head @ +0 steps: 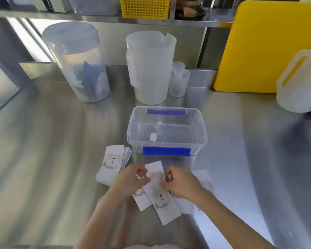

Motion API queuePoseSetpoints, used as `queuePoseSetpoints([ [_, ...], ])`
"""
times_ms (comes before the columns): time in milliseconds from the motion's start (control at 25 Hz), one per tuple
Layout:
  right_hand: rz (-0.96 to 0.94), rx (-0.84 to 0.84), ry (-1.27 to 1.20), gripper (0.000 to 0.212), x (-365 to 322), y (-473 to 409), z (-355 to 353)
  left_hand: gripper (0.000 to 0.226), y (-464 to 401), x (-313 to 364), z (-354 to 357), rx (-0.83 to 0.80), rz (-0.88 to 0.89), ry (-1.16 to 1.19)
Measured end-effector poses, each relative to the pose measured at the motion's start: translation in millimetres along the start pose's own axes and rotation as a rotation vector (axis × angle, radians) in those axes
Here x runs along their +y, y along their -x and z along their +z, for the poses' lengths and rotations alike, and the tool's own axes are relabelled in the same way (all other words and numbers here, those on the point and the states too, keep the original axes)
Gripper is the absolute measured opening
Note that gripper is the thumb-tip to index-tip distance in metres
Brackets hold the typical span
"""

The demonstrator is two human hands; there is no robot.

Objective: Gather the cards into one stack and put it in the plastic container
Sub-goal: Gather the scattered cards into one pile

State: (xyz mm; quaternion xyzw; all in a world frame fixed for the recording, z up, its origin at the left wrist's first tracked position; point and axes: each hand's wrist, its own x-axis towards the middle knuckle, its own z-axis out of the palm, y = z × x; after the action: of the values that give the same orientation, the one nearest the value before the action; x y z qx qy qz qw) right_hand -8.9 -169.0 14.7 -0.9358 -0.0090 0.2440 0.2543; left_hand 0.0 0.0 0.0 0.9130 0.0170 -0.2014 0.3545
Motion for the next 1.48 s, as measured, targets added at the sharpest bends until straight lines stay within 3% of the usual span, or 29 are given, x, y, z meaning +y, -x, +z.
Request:
queuePoseSetpoints([
  [120, 0.007, -0.018, 0.172, 0.054, 1.3, -0.7, 15.0, 0.031, 1.6, -3.4, 13.6, 0.014, -0.042, -0.039],
  [320, -0.016, -0.026, 0.252, 0.059, 2.3, -4.2, 32.3, 0.048, 0.8, -13.1, 31.4, 0.005, -0.071, -0.056],
  [480, -0.008, -0.020, 0.226, 0.060, 3.2, -5.4, 35.2, 0.049, 0.1, -14.2, 40.3, -0.013, -0.072, -0.079],
  [560, -0.002, -0.018, 0.195, 0.056, 4.5, -5.7, 36.2, 0.046, -0.4, -13.4, 42.9, -0.016, -0.065, -0.125],
  [680, 0.002, -0.007, 0.005, 0.030, 7.4, -4.5, 35.1, 0.042, -2.5, -13.6, 43.2, -0.006, -0.047, -0.133],
  [840, -0.009, -0.029, -0.264, 0.017, 13.9, -2.9, 23.1, 0.025, -1.0, -11.0, 42.0, -0.004, -0.069, 0.165],
  [1000, 0.021, 0.003, -0.575, 0.011, 12.2, -0.8, 12.4, 0.007, 1.8, -7.7, 35.9, -0.015, -0.186, 0.679],
  [1120, 0.056, 0.047, -0.708, 0.013, 9.7, -3.0, 12.6, 0.009, 8.5, -2.4, 37.8, -0.079, -0.229, 0.874],
  [1320, 0.098, 0.089, -0.757, 0.012, 11.2, 0.2, 10.9, 0.015, 9.3, 1.3, 44.2, 0.023, -0.273, 0.904],
  [1480, 0.149, 0.259, -0.300, 0.024, 34.7, 3.4, 16.4, 0.016, 10.4, -1.2, 39.8, 0.069, -0.273, 0.884],
])
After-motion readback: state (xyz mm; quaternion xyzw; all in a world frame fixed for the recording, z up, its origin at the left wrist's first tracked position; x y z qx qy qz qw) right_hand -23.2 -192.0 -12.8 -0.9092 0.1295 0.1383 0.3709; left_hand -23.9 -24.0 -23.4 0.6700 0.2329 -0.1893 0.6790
